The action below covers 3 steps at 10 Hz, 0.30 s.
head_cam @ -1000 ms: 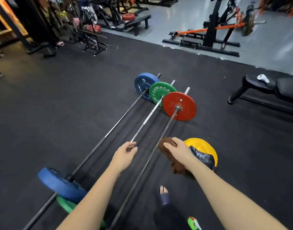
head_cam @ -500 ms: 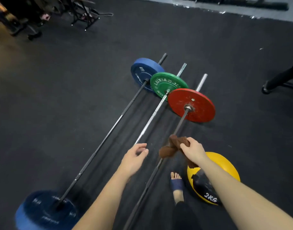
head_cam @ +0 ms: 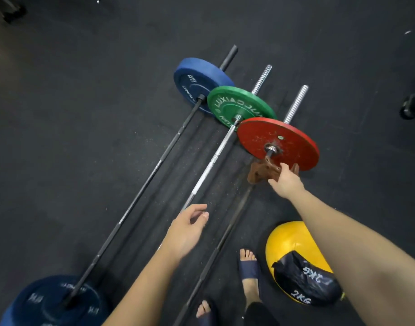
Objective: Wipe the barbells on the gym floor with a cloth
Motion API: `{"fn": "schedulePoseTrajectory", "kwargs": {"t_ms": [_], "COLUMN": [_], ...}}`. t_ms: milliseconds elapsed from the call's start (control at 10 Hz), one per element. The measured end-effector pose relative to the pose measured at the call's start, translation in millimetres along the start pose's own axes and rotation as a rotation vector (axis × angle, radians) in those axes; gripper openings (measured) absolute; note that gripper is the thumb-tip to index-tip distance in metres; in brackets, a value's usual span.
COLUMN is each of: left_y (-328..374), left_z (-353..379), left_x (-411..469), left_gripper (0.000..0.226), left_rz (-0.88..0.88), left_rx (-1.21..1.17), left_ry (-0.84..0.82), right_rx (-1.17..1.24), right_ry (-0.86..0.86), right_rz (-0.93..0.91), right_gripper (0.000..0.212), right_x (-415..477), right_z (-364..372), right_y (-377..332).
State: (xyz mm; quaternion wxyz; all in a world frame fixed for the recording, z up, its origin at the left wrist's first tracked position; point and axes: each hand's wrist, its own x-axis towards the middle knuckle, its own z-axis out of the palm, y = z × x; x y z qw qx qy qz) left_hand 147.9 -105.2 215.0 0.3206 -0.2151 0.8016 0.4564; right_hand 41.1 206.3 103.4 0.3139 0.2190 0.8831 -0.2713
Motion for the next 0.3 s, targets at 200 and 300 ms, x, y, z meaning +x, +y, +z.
{"fn": "schedulePoseTrajectory", "kwargs": {"t_ms": [200,300], "left_y": [-2,8], "left_z": [-18,-40], "left_x": [-13,-13], "left_gripper": [0.018,0.02], "left_rz": [-0.03,-0.001], "left_rx": [0.036,0.086], "left_ry": [-0.001,0.007], "right_rx": [0.036,0.095], "right_ry": [-0.033,0.003], "right_rz": [-0.008,-0.053], "right_gripper": [0.069,0.063], "right_x": [-39,-65], "right_z": [3,-3], "right_y": [0,-17]}}
